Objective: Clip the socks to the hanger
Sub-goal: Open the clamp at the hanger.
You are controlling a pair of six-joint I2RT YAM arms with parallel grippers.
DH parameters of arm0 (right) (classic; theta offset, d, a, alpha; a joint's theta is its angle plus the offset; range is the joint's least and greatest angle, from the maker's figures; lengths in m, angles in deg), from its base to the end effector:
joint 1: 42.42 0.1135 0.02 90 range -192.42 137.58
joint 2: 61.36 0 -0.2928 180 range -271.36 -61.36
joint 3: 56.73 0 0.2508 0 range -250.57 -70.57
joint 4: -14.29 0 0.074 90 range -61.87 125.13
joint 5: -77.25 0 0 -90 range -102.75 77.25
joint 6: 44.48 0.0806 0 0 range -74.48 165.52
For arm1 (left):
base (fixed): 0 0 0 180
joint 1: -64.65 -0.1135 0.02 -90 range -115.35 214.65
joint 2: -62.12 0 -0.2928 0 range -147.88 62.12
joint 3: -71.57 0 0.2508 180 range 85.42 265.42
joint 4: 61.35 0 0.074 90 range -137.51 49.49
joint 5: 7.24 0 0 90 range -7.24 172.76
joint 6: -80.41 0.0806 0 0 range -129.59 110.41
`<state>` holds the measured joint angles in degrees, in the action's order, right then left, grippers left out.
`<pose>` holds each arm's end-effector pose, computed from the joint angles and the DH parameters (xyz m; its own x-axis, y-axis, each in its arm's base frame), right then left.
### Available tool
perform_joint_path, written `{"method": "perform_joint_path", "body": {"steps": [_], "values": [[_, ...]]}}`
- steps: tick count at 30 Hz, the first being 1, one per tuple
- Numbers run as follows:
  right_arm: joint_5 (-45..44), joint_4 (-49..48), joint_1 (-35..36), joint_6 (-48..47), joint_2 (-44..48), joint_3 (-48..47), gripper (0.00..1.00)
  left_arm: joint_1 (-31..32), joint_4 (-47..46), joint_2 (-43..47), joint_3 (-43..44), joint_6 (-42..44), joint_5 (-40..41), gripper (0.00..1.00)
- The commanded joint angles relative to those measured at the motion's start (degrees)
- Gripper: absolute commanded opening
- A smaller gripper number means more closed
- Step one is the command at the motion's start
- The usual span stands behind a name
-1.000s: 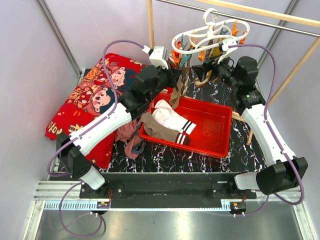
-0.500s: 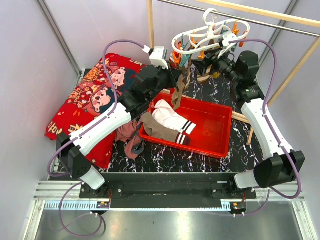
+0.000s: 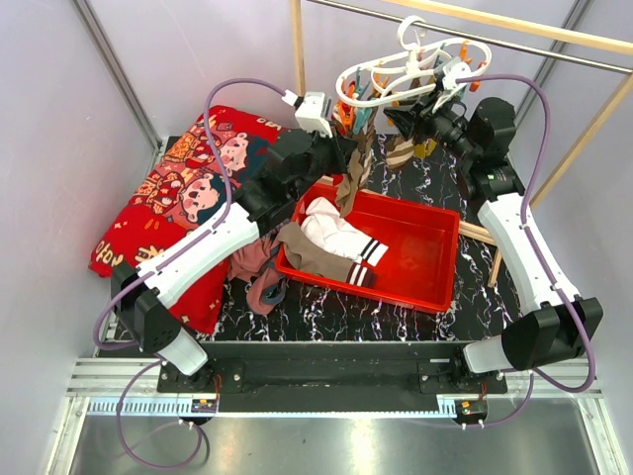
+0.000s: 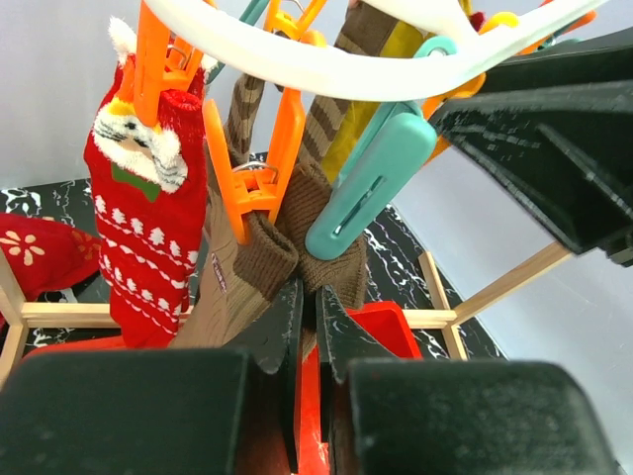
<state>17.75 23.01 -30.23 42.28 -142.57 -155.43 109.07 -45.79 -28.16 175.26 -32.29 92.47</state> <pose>0.3396 0.1152 0.5001 0.1868 -0.0095 -0.9824 -0.6627 0.7369 -0.1331 0.3086 -0.2834 0.4587 -0.2445 -0.2930 -0.9243 0.5151 0.7684 -0.3798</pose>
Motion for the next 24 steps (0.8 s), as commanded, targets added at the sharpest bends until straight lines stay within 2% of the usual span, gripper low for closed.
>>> {"method": "perform_joint_path", "body": {"steps": [1, 4, 11, 15, 18, 19, 22, 24], "values": [[0.88, -1.29, -0.32, 0.78, 0.96, -1.45, 0.27, -0.83, 0.39, 1.25, 2.26, 1.51, -0.66, 0.0], [0.61, -0.5, -0.32, 1.66, 1.67, -1.01, 0.21, -1.71, 1.27, 0.63, 3.58, 2.13, -1.28, 0.01], [-0.79, 1.61, -0.23, 8.25, 3.95, -0.48, 0.17, -4.17, 1.1, -2.18, 6.65, 6.26, -6.36, 0.12], [-2.2, 2.14, -0.06, 11.41, 4.74, 0.22, 0.13, -5.14, -0.04, -3.5, 7.01, 9.51, -9.45, 0.26], [-3.52, 3.45, 1.35, 12.12, 4.66, -0.3, 0.12, -5.22, -0.4, -3.32, 6.57, 12.85, -11.03, 0.41], [-3.95, 3.63, 1.96, 12.21, 4.57, -0.65, 0.12, -5.23, -0.4, -2.8, 6.49, 13.81, -11.21, 0.49], [-6.76, 4.68, 4.42, 11.86, 4.04, -1.27, 0.11, -5.23, -1.53, -0.87, 4.3, 14.43, -12.26, 0.57], [-9.31, 4.77, 6.09, 12.03, 3.87, -1.27, 0.1, -5.23, -1.54, 1.77, 1.93, 15.22, -12.7, 0.65]]}}
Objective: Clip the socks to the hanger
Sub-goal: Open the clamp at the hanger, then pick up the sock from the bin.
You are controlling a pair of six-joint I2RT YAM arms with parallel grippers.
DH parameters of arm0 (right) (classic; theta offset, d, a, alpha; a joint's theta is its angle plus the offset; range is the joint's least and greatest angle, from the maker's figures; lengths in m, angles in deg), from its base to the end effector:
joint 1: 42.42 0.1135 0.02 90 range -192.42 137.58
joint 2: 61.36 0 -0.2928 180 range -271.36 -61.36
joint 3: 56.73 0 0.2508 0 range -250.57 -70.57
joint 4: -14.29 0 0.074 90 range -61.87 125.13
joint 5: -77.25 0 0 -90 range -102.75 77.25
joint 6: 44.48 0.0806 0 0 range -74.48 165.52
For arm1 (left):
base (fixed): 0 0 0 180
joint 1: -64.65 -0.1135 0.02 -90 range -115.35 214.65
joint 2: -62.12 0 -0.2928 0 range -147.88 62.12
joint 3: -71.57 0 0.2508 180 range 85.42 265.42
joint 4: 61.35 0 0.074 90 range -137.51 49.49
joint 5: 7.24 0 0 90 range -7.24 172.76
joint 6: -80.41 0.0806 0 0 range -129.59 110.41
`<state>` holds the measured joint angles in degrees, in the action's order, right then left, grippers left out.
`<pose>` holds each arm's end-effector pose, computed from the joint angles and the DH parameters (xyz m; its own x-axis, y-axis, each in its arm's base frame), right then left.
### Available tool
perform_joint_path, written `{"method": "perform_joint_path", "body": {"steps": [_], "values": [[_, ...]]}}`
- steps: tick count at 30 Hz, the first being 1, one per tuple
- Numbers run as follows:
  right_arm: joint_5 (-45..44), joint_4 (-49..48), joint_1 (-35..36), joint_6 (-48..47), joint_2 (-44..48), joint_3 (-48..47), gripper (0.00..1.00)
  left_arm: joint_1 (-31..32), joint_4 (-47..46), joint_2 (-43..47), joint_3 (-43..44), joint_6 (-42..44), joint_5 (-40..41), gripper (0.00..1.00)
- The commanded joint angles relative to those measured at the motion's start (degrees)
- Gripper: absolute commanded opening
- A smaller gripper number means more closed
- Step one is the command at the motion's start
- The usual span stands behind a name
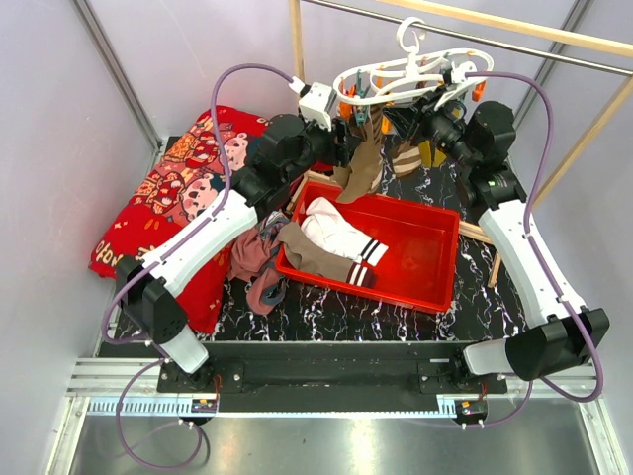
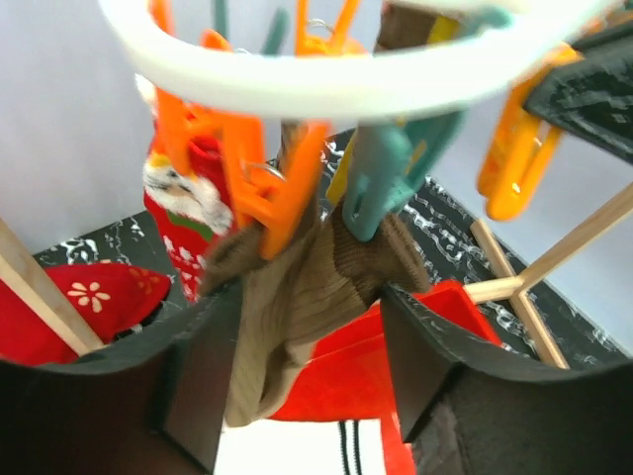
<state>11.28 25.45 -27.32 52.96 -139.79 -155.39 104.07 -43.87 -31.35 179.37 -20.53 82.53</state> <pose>0.3220 0.1209 0.5103 0.0698 0.1413 -0.9875 -0.6406 0.7652 0.0642 0.3359 -0.2765 0.4593 -0.1628 -0.1119 -0.9803 0.6184 0.7626 -0.1897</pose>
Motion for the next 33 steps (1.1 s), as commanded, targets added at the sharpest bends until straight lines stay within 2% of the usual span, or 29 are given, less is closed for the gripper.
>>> {"method": "perform_joint_path", "body": {"steps": [1, 2, 7, 12, 16, 20, 26, 30, 33], "values": [[-4.85, 2.24, 3.62, 1.35, 1.0, -1.32, 0.1, -0.22, -3.46, 6.01, -3.24, 3.99, -2.76, 0.68], [-5.92, 2.33, 4.85, 1.26, 1.0, -1.23, 0.1, -0.13, -3.46, 8.02, -4.21, 4.69, -3.11, 0.73], [-11.01, 2.33, 7.32, 1.17, 0.74, -1.23, 0.09, -0.22, -3.46, 15.41, -12.37, 9.35, -4.34, 0.85], [-12.69, 2.33, 7.94, 0.91, 0.56, -1.23, 0.09, -0.13, -1.71, 23.05, -19.5, 14.97, -6.88, 0.89], [-14.18, 2.33, 8.02, 0.21, 0.65, -0.88, 0.09, 1.53, -0.13, 24.83, -24.69, 19.11, -10.93, 0.89], [-14.28, 2.33, 8.02, -0.06, 0.82, -0.44, 0.09, 6.36, 3.82, 20.8, -25.84, 22.89, -9.53, 0.89], [-15.59, 2.33, 7.94, -1.72, 1.97, 0.44, 0.09, 12.61, 8.65, 8.08, -21.98, 20.52, -4.26, 0.82], [-15.86, 2.41, 8.02, -2.08, 2.32, 0.97, 0.09, 15.86, 14.54, -0.97, -16.18, 22.18, 1.71, 0.77], [-15.51, 2.41, 7.94, -2.17, 2.23, 1.23, 0.09, 16.65, 19.11, -7.83, -10.91, 23.32, 2.51, 0.74]]}}
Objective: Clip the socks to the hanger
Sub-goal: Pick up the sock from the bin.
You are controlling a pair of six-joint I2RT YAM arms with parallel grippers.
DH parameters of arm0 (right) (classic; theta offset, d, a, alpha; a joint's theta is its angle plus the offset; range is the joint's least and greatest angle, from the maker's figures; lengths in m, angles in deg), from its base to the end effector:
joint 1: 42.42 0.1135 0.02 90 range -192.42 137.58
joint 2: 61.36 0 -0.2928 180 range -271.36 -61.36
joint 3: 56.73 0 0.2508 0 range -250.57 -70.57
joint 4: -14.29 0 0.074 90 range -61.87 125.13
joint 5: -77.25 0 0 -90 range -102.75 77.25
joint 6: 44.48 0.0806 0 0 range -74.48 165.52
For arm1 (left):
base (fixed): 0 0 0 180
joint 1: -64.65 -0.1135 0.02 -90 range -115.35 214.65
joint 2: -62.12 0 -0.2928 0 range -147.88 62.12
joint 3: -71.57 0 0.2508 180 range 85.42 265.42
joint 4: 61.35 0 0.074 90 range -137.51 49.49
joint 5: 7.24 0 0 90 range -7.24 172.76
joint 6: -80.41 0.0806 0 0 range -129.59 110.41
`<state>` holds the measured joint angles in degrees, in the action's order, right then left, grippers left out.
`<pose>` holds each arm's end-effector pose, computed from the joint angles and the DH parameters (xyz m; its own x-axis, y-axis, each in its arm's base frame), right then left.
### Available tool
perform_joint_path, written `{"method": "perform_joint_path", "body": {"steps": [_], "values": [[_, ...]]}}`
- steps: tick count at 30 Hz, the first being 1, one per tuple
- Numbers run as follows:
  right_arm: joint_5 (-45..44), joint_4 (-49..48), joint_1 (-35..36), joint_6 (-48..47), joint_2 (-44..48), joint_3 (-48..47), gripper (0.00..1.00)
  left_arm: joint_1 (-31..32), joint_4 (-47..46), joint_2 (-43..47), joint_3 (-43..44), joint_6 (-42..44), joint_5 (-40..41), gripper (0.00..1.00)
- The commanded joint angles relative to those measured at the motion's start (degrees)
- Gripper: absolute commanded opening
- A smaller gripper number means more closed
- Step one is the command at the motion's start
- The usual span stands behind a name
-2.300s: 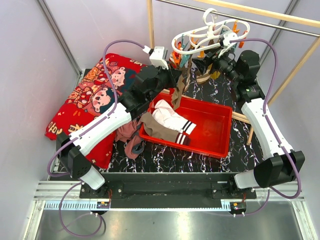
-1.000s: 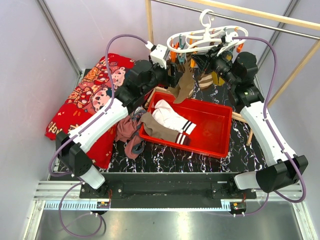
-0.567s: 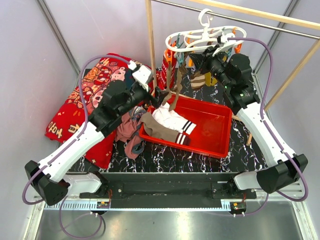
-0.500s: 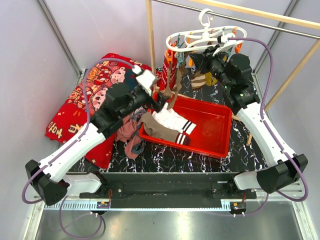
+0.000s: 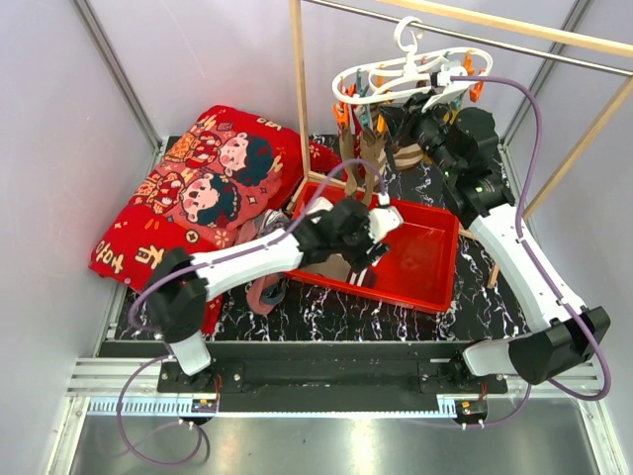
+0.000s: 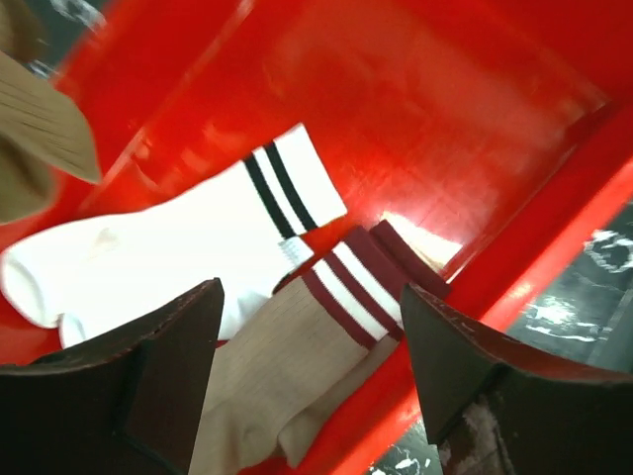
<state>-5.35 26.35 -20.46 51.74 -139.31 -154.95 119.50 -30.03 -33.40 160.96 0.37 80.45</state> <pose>0.3175 0.1392 0.5087 0.0787 0.1476 -0.9859 -0.5005 0.8611 0.0890 0.2393 -0.3455 0.2842 -0.2003 0.5847 -0.7862 0.8834 0.4548 0.1132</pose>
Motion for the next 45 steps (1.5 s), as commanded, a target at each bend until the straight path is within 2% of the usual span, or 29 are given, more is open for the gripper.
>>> {"method": "perform_joint_path", "body": {"steps": [1, 4, 12, 21, 29, 33, 36, 37, 40, 45], "values": [[1.13, 1.43, 1.07, -0.94, 1.75, 0.79, 0.09, 1.31, 6.68, -7.2, 8.9, 2.7, 4.77, 0.72], [1.39, 1.43, 1.07, -0.94, 1.58, 0.88, 0.09, 1.31, 8.97, -12.99, 14.09, 3.49, 5.29, 0.65], [1.39, 1.43, 1.07, -1.47, 1.49, 1.06, 0.09, 1.31, 14.6, -25.31, 25.78, 5.16, 5.82, 0.61], [1.48, 1.52, 1.07, -1.82, 1.66, 1.58, 0.09, 0.52, 17.06, -31.91, 29.31, 6.48, 5.47, 0.57], [1.39, 1.43, 1.16, -1.82, 1.93, 1.85, 0.09, -0.27, 21.11, -36.22, 31.5, 6.13, -0.59, 0.55], [1.3, 1.52, 1.07, -1.82, 1.93, 2.02, 0.09, -0.27, 21.37, -37.1, 31.5, 5.43, -2.09, 0.47], [1.39, 1.43, 1.16, -1.74, 1.93, 2.11, 0.09, -0.27, 21.29, -37.1, 32.03, 4.9, -2.7, 0.32], [1.39, 1.52, 1.07, -1.74, 1.93, 2.11, 0.09, -0.27, 21.29, -36.84, 32.2, 4.72, -2.7, 0.18], [1.3, 1.43, 1.07, -1.74, 2.01, 2.03, 0.09, -0.27, 20.67, -36.05, 32.12, 4.02, -2.44, 0.03], [1.39, 1.43, 1.07, -1.56, 2.28, 2.11, 0.09, -0.27, 19.09, -34.73, 31.59, 2.18, -1.74, 0.0]]}}
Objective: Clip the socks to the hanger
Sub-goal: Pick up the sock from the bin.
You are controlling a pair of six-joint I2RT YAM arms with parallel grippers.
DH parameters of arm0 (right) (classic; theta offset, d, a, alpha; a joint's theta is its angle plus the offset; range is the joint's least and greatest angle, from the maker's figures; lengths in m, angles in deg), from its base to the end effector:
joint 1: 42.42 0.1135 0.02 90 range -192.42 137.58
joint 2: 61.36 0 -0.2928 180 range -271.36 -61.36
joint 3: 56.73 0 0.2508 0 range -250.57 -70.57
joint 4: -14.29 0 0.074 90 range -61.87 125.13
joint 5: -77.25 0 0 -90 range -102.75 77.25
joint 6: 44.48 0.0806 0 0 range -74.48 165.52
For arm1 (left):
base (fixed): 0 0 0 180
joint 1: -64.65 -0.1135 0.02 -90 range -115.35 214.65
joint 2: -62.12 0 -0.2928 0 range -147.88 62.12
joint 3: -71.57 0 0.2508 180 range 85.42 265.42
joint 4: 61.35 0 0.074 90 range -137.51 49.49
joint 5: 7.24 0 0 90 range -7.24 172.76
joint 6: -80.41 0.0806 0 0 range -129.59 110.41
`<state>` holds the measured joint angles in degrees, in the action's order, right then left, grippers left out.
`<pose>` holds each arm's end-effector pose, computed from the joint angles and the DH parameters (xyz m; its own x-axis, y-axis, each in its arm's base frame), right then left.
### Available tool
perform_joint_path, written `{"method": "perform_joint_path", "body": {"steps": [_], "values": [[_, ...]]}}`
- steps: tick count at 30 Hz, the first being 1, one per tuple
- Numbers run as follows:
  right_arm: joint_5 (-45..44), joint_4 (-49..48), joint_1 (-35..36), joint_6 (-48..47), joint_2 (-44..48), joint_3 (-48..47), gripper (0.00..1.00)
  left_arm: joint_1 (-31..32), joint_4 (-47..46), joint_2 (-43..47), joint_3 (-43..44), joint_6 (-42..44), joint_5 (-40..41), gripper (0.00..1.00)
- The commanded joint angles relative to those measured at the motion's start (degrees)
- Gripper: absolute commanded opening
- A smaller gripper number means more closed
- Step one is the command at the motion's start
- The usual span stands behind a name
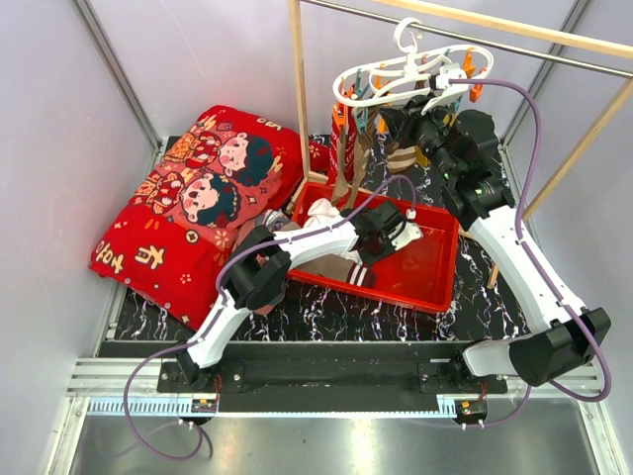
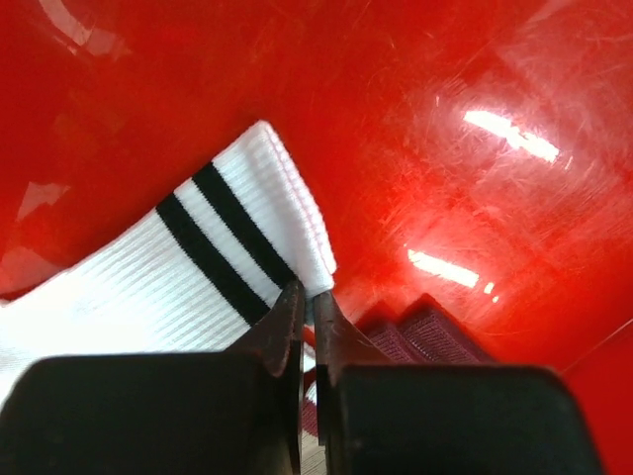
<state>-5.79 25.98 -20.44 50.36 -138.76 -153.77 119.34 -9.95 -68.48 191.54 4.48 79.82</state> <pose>0.3161 0.1381 0.5048 0.0871 0.1255 -0.9883 -0.4919 0.8681 0.0669 0.3027 -0.4345 0.1531 -0.2937 0.8347 -0.4660 0.9281 0.3657 0.0701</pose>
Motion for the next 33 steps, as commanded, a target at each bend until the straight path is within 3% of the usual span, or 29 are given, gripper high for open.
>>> {"method": "perform_joint_path", "body": {"steps": [1, 12, 26, 33], "values": [[1.83, 1.8, 1.05, -0.36, 1.73, 0.93, 0.09, -0.12, -1.17, 0.87, 0.66, -2.28, -1.36, 0.0], [1.21, 1.89, 1.05, -0.62, 2.08, 0.67, 0.08, -3.37, -25.32, 26.62, -20.07, -13.44, -2.86, 0.0], [1.04, 3.91, 1.05, 0.17, 2.44, -1.35, 0.07, -8.11, -33.95, 41.74, -22.63, -29.88, -5.32, 0.0], [1.04, 4.17, 1.05, 1.31, 2.61, -1.44, 0.07, -8.29, -39.4, 43.51, -22.81, -34.98, -4.19, 0.0]]}}
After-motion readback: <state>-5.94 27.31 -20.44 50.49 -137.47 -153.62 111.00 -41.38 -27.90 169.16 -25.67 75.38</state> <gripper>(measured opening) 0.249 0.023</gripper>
